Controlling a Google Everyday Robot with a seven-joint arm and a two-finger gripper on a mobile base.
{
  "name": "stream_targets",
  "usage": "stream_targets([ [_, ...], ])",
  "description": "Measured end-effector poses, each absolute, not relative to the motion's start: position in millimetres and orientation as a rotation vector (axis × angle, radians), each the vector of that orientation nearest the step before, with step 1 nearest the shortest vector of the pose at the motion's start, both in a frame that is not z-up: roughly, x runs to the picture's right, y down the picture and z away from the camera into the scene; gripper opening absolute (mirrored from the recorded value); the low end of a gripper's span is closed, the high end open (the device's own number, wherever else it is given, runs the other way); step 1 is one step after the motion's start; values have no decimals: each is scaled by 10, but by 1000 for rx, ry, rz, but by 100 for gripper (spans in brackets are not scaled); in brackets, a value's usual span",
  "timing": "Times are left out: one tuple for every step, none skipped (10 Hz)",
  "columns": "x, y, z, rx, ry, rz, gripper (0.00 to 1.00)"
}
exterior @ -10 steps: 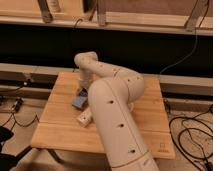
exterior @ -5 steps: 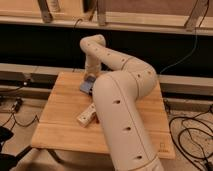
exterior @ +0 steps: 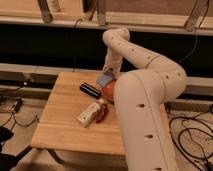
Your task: Place the white sponge in the ceramic bowl
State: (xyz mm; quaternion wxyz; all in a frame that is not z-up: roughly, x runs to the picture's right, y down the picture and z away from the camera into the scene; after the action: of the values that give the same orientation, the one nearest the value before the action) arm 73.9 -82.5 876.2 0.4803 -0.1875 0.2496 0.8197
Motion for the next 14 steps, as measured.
stream_targets([
  [803, -816, 8752, -454, 611, 2019, 0],
  [760, -817, 8758, -457, 608, 2015, 0],
  [734, -822, 8755, -462, 605, 2015, 0],
  [747, -821, 8756, -459, 607, 2014, 0],
  [778, -816, 8761, -453, 611, 2013, 0],
  [769, -816, 8776, -453, 614, 2013, 0],
  [762, -831, 8815, -454, 613, 2019, 0],
  [862, -844, 8878, -442, 629, 2044, 0],
  [1054, -842, 8957, -423, 660, 2087, 0],
  [1160, -867, 9001, -417, 663, 2120, 0],
  [1247, -904, 9047, -416, 658, 2160, 1],
  [1340, -921, 9051, -428, 660, 2191, 4],
  [1390, -927, 9048, -432, 659, 2204, 4],
  [1385, -927, 9050, -433, 659, 2203, 8],
])
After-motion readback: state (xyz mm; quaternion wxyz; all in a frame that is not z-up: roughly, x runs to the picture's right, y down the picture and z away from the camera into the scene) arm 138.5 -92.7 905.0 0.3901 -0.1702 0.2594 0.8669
